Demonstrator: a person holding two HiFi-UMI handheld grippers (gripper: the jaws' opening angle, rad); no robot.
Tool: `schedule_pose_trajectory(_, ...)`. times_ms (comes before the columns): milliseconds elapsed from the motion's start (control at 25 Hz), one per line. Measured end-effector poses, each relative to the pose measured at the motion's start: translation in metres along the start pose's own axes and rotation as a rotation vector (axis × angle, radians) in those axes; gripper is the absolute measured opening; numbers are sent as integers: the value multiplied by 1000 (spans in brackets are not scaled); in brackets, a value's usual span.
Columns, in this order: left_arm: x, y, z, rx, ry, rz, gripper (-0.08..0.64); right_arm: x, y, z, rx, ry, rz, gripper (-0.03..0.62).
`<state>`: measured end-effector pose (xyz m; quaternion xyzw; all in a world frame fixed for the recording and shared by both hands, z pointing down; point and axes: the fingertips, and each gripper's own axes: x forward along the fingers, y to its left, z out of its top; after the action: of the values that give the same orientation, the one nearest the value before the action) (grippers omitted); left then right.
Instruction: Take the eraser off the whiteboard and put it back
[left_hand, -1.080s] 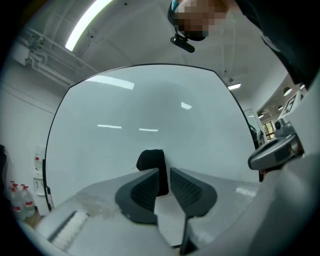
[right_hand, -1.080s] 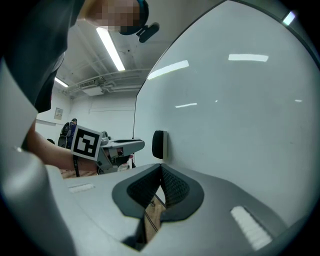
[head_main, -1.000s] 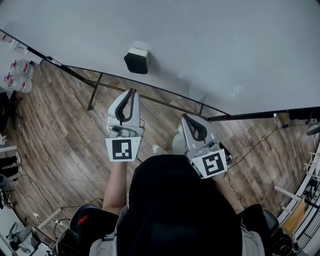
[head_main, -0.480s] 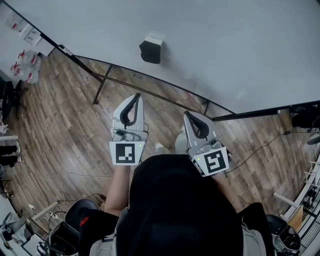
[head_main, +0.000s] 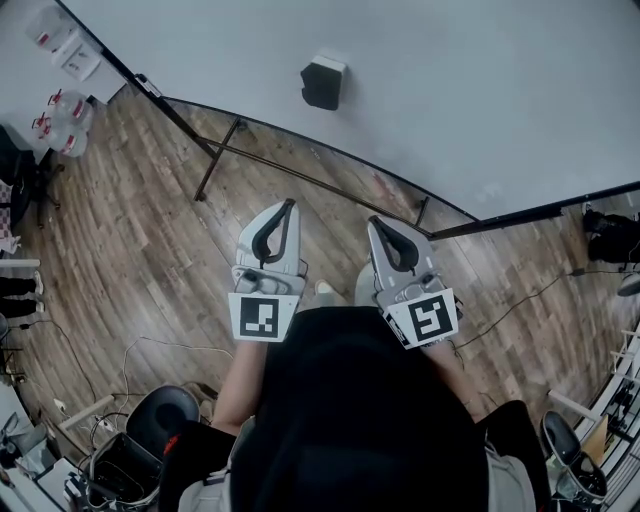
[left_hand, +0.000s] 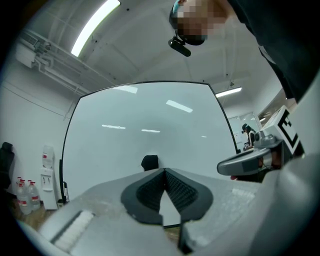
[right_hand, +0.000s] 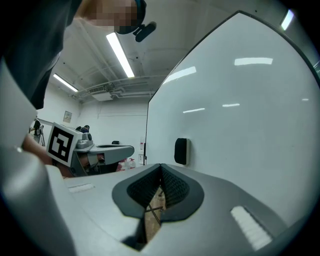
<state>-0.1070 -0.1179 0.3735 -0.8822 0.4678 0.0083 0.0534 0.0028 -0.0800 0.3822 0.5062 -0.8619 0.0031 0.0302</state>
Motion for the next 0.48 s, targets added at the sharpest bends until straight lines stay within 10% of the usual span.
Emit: schedule_pose_trajectory(480,-37,-19,-1,-5,17,-12,2,-11,20,10,-9,-41,0,2)
